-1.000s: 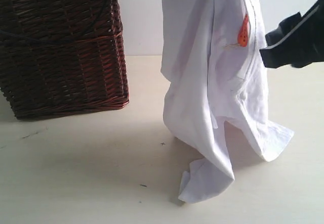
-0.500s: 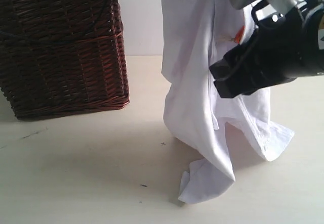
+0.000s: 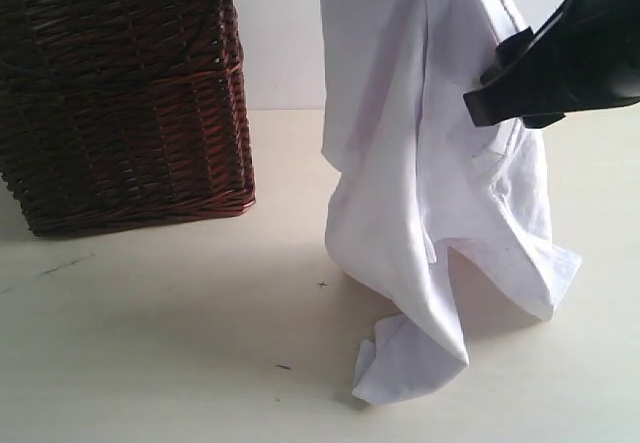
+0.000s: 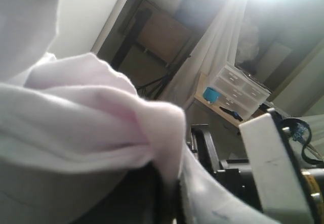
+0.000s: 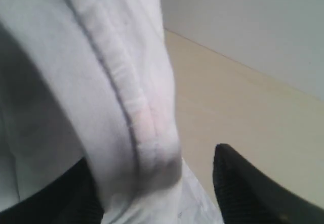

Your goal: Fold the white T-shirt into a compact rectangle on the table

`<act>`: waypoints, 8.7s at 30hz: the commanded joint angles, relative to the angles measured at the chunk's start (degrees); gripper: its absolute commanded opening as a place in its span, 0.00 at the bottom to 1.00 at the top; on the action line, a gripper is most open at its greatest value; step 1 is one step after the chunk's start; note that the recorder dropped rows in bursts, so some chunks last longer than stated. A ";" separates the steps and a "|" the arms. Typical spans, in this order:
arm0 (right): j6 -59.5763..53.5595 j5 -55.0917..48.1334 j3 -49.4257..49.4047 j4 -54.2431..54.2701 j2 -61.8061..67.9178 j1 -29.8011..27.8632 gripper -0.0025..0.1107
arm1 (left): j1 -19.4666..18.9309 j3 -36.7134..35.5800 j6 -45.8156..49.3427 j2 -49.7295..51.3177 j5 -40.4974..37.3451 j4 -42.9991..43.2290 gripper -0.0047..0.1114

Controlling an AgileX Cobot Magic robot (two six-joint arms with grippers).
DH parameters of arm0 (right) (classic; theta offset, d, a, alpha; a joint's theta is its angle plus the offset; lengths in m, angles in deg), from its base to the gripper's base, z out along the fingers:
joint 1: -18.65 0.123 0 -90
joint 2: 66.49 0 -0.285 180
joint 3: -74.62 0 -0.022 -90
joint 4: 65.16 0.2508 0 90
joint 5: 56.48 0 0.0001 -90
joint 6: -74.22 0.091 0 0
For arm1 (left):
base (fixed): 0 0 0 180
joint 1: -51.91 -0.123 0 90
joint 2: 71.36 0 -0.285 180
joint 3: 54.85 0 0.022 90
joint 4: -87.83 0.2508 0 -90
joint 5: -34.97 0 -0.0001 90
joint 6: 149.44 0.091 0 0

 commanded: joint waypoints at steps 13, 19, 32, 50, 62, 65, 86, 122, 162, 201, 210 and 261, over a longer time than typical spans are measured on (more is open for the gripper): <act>1.77 -14.13 0.48 -15.75 0.85 -0.03 0.02 | -0.06 0.71 -0.38 -0.78 -1.10 -0.29 0.04; -0.65 -20.48 1.47 -22.41 -5.46 -0.16 0.02 | -0.06 0.71 1.65 -0.66 -7.59 -3.12 0.04; -9.80 -31.98 16.05 -31.14 -9.55 -0.74 0.02 | 2.79 5.40 0.75 7.51 1.87 -5.67 0.04; -12.17 -31.68 20.93 -36.56 -8.93 -7.51 0.02 | 0.62 9.24 -4.85 8.29 8.97 -3.72 0.59; -12.77 -28.96 21.04 -42.64 -4.28 -8.19 0.02 | 0.73 9.24 -4.85 8.29 15.15 7.99 0.53; -12.77 -27.88 21.28 -42.57 -0.72 -11.28 0.02 | 0.73 9.24 -4.85 8.29 17.26 8.27 0.53; -23.34 -22.90 30.73 -7.27 8.61 -19.96 0.02 | 0.00 9.24 -4.85 8.29 17.28 10.57 0.53; -22.23 -24.76 36.23 -11.21 1.87 -15.69 0.02 | -0.12 8.62 -4.85 8.15 17.28 13.72 0.51; -16.03 -20.23 37.14 -10.06 -0.76 -15.69 0.02 | -0.35 8.62 -4.76 8.15 17.28 13.72 0.51; -45.67 -21.81 38.19 33.46 6.79 -15.69 0.02 | 8.05 -17.10 31.50 -6.56 -7.90 13.72 0.65; -45.55 -19.88 38.19 33.49 7.82 -15.69 0.02 | 25.50 -19.49 44.05 -6.33 -37.54 13.72 0.65; -38.66 -25.83 38.22 23.69 -9.13 -15.69 0.02 | 16.70 -18.57 35.72 -31.46 -50.30 10.14 0.04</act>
